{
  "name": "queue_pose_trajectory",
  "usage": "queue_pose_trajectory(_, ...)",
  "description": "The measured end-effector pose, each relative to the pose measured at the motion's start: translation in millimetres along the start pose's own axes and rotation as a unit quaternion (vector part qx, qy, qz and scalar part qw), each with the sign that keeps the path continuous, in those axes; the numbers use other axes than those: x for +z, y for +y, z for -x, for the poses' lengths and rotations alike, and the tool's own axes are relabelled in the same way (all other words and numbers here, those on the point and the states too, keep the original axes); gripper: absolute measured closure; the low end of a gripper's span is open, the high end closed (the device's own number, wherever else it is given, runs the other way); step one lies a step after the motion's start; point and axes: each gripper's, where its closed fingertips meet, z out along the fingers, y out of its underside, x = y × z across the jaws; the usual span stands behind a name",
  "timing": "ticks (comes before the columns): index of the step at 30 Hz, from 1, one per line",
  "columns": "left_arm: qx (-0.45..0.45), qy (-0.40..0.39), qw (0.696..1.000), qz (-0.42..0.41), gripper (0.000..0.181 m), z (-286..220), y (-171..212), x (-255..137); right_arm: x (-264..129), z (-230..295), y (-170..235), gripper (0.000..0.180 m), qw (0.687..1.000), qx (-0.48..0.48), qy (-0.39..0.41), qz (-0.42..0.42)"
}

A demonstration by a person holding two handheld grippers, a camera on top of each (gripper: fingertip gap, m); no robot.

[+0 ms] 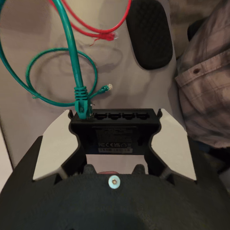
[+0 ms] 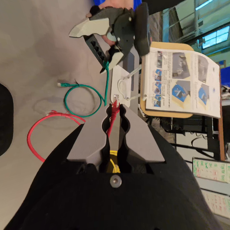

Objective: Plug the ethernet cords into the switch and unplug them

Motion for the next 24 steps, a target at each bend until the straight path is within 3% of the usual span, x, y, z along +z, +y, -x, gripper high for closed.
queue_pose_trajectory(4,-0.004,-0.038,0.997,-0.063,0.058,3,5,-14,-26,-33,23,0.169,0.998,0.029,0.052,0.024)
queue_pose_trajectory(7,0.001,-0.067,0.996,-0.061,0.058,7,18,-6,-44,-59,40,0.169,0.994,0.037,0.092,0.053)
queue_pose_trajectory(16,0.019,-0.074,0.987,-0.140,0.058,23,3,17,-79,-133,129,0.169,0.968,0.053,0.189,0.158)
queue_pose_trajectory(20,0.022,-0.082,0.986,-0.146,0.058,30,0,24,-76,-135,162,0.169,0.960,0.087,0.221,0.147)
queue_pose_trajectory(24,0.027,-0.082,0.984,-0.153,0.058,34,-2,31,-49,-108,193,0.169,0.953,0.117,0.243,0.134)
